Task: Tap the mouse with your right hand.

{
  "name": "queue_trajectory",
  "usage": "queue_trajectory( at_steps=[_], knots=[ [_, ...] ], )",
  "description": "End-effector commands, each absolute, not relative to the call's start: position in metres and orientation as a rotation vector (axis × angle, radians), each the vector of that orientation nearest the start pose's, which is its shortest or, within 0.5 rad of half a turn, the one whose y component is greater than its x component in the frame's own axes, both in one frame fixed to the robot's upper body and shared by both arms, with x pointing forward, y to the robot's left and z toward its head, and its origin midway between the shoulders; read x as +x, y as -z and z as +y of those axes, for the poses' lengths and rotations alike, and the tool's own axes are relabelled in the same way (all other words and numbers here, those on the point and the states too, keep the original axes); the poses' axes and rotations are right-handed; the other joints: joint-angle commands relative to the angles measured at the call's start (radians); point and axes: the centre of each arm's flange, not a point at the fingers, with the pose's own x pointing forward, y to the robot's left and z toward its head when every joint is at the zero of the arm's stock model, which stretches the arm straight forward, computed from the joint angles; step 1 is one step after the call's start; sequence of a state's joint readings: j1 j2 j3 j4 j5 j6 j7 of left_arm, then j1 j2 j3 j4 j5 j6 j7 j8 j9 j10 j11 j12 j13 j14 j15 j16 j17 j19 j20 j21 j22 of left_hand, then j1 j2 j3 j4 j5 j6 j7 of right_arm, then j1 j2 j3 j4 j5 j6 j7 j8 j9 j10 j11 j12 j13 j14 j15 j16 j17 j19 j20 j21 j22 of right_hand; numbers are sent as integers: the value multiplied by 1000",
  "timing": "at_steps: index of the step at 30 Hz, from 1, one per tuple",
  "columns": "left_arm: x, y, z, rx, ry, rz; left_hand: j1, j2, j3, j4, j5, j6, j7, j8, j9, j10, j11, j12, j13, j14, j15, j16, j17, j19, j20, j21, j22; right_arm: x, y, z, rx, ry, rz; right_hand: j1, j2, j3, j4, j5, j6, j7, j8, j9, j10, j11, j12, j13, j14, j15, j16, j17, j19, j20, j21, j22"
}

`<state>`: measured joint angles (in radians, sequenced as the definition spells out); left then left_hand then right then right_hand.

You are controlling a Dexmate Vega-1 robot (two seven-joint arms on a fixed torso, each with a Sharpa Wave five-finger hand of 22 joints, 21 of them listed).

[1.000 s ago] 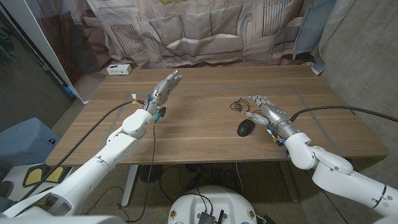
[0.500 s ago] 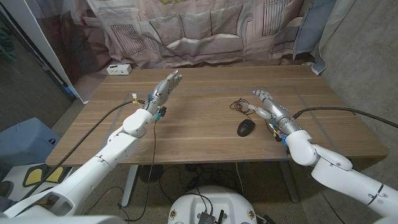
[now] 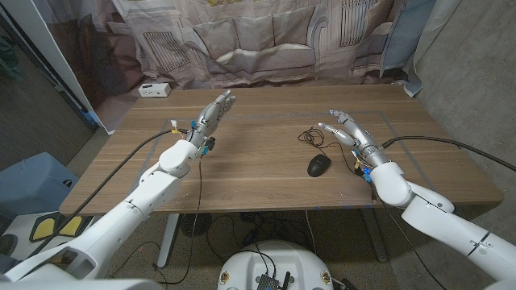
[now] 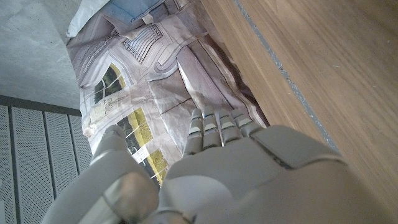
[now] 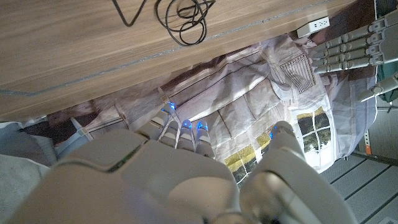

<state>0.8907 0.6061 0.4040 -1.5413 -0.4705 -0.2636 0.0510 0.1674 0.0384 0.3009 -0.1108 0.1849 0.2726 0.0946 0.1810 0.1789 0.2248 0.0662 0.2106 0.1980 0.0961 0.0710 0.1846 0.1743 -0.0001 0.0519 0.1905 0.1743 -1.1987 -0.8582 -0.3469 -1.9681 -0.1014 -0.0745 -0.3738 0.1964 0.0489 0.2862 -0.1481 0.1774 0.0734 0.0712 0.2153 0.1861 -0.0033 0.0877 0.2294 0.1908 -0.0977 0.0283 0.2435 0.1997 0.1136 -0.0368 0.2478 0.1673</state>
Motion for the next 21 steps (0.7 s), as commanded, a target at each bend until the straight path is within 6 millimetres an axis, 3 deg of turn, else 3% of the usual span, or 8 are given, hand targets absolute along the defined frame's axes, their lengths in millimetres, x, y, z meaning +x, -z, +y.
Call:
queue_trajectory(
  at_steps=[1, 5, 8, 15, 21],
  knots=[
    [609, -8, 253, 194, 260, -711, 0, 9, 3, -4, -2, 0, 6, 3, 4, -3, 0, 0, 1, 0, 2, -2, 4, -5, 1, 3, 5, 538, 33, -266, -744, 49, -728, 0, -13, -4, 2, 7, 17, -4, 5, 2, 34, -3, 11, 1, 31, 0, 10, 3, 39, -8, 4, 3],
    [609, -10, 254, 179, 258, -721, 0, 9, 3, -5, -2, 1, 7, 4, 4, -1, 1, 1, 1, 0, 2, -2, 4, -5, 0, 3, 5, 542, 32, -266, -697, 38, -735, 2, -15, -7, 3, 7, 42, -11, 6, 3, 81, -2, 18, 1, 80, -3, 21, 5, 97, -16, 12, 4],
    [609, -11, 252, 180, 264, -726, 0, 9, 3, -5, -2, 2, 7, 5, 4, -1, 3, 1, 1, 0, 1, -1, 4, -6, 1, 3, 5, 546, 30, -267, -668, 24, -735, 2, -17, -9, 3, 7, 51, -8, 7, 3, 91, 3, 19, 1, 87, -3, 21, 5, 115, -16, 15, 4],
    [610, -14, 250, 177, 271, -737, 0, 9, 3, -5, -2, 3, 8, 6, 4, 0, 2, 2, 1, 0, 2, -1, 4, -7, 0, 3, 5, 553, 23, -268, -631, 15, -744, 2, -17, -11, 5, 8, 68, -5, 10, 4, 103, 7, 17, 1, 107, 8, 24, 6, 147, -14, 20, 4],
    [613, -16, 246, 178, 280, -731, 0, 9, 3, -5, -2, 5, 9, 7, 4, 0, 1, 2, 1, 1, 2, 0, 4, -6, 0, 4, 5, 560, 17, -272, -537, -29, -751, 4, -17, -12, 4, 8, 73, 6, 9, 5, 99, 18, 12, 2, 96, 14, 17, 6, 144, -7, 13, 4]
  ],
)
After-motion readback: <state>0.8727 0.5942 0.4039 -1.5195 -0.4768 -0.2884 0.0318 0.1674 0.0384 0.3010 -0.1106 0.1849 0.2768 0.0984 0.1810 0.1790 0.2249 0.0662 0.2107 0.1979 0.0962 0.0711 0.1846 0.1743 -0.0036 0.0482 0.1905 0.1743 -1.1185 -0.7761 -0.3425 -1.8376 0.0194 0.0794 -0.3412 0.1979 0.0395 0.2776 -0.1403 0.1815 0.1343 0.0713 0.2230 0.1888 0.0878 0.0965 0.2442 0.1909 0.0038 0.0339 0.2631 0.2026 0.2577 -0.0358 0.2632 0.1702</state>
